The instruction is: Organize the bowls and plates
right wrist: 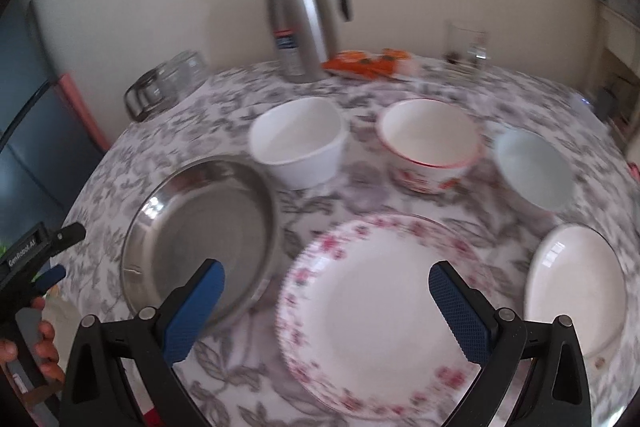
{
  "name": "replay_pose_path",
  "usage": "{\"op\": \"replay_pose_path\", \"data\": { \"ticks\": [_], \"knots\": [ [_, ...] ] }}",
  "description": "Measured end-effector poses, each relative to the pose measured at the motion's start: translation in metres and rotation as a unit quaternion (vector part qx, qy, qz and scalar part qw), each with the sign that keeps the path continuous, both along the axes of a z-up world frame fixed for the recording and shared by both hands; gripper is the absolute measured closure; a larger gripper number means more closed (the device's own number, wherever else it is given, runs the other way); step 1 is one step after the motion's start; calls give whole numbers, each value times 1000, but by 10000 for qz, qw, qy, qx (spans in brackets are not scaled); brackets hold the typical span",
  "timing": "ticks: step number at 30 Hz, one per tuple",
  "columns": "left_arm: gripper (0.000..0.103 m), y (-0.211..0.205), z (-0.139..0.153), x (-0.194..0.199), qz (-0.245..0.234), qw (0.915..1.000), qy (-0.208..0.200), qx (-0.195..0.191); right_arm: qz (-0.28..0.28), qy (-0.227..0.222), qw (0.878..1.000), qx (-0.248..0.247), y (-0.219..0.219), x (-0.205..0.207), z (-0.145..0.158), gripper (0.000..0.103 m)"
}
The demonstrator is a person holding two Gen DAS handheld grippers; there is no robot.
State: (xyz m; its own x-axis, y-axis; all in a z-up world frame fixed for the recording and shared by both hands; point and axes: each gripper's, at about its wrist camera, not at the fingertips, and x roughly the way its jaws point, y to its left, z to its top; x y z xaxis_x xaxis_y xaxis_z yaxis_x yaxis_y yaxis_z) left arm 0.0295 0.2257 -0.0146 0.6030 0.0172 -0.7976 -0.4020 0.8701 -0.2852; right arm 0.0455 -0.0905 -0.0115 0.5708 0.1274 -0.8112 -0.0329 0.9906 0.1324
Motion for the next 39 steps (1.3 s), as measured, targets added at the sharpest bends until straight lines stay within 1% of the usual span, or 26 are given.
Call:
{"op": "replay_pose_path", "data": {
  "ticks": [4,6,8,10,12,14,17,18,21,23,25,27,29,30,32,33,34,35,36,37,38,39],
  "knots": [
    [0,18,-9,2,14,9998,-175,-114,189,98,9998,67,20,17,-12,0],
    [0,21,-13,3,20,9996,-280,-70,279,158,9995,38,29,26,-19,2],
    [0,22,-16,4,43,9988,-478,45,336,204,9992,17,35,32,-24,7],
    [0,22,-20,8,-82,9982,-589,2,429,203,9989,17,41,38,-28,7],
    [0,21,-24,13,-259,9978,-607,-63,453,227,9987,-58,45,44,-33,7],
    [0,18,-28,18,-385,9978,-540,-6,475,282,9984,-94,47,51,-38,8],
    [0,14,-37,26,-495,9982,-322,101,506,354,9981,-91,50,60,-45,11],
    [0,14,-41,29,-496,9985,-200,99,522,391,9978,-108,52,64,-48,11],
    [0,18,-51,35,-418,9991,-8,39,568,486,9972,-70,53,71,-55,13],
    [0,20,-55,36,-351,9993,55,71,592,534,9968,-31,54,75,-60,16],
    [0,21,-60,39,-339,9994,106,2,595,588,9965,-32,54,79,-65,17],
    [0,22,-64,41,-354,9991,170,-150,581,643,9962,-41,54,83,-69,22],
    [0,22,-69,45,-406,9985,243,-262,603,688,9958,13,54,87,-73,29],
    [0,20,-71,46,-438,9983,259,-269,611,733,9954,54,54,88,-76,32],
    [0,19,-74,49,-494,9980,289,-271,638,773,9949,118,55,89,-79,41],
    [2,18,-74,50,-537,9977,285,-303,643,787,9947,125,55,90,-80,43],
    [7,17,-75,51,-566,9975,290,-322,645,802,9946,119,55,90,-82,49],
    [10,15,-76,52,-602,9972,304,-323,652,805,9945,120,55,91,-82,52],
    [17,14,-76,53,-629,9970,318,-310,656,808,9945,136,55,91,-83,54],
    [25,12,-77,54,-666,9968,337,-297,654,831,9943,141,55,91,-83,58],
    [28,11,-78,54,-693,9965,357,-304,657,832,9942,157,55,90,-83,61],
    [34,11,-78,54,-697,9964,368,-319,667,833,9941,168,56,90,-84,62]
  ]
}}
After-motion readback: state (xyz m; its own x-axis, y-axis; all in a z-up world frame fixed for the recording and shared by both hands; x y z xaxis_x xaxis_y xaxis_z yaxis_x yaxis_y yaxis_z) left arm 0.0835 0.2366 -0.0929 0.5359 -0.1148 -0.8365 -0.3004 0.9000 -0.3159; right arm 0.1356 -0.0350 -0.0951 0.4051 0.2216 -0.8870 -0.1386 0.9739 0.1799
